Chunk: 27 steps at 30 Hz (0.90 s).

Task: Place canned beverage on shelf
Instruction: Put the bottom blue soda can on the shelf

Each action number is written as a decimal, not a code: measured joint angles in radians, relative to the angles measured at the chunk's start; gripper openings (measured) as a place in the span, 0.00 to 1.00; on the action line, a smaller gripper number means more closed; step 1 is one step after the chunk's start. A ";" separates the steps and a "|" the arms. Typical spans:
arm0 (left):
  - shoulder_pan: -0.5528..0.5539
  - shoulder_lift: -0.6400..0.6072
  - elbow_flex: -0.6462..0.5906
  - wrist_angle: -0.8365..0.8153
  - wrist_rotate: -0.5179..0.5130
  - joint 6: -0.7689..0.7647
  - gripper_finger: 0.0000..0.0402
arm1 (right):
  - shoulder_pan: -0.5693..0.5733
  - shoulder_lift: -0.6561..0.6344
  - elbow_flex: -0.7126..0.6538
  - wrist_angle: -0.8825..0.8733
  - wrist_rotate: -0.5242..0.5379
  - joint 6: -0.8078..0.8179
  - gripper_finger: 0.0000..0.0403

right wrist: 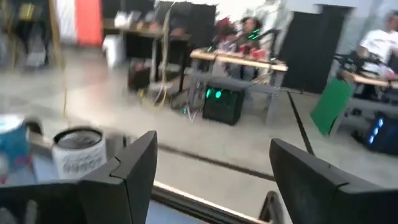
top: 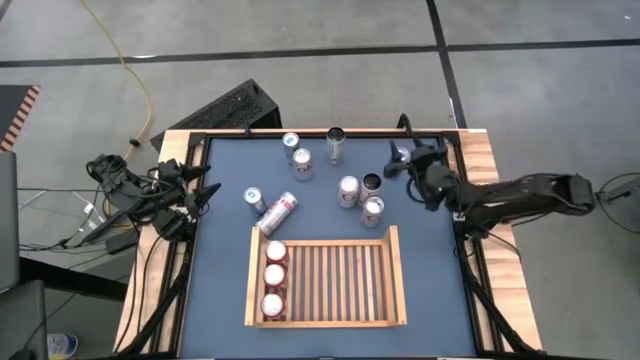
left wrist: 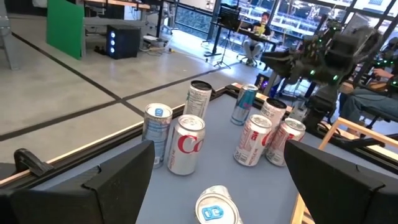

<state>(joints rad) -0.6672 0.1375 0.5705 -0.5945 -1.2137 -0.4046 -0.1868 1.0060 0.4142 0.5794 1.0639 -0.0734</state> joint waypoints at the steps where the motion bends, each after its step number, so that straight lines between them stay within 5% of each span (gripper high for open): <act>1: 0.000 0.000 0.000 0.000 -0.001 0.000 0.87 | -0.008 -0.029 0.057 -0.156 -0.024 0.027 0.71; 6: 0.000 0.000 0.000 0.000 -0.004 0.000 0.87 | -0.137 -0.062 0.441 -0.974 -0.388 0.259 0.71; 10: 0.000 0.000 0.000 -0.001 -0.005 0.000 0.87 | -0.249 0.037 0.711 -1.387 -0.566 0.295 0.71; 17: 0.000 0.000 0.000 -0.007 -0.006 0.000 0.87 | -0.299 0.239 0.923 -1.613 -0.731 0.152 0.71; 27: 0.000 0.000 0.000 -0.035 -0.006 -0.011 0.87 | -0.357 0.459 0.938 -1.789 -0.793 0.034 0.71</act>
<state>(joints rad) -0.6673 0.1379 0.5705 -0.6300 -1.2200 -0.4155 -0.5442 1.4646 1.3525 -1.2095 0.2706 -0.0398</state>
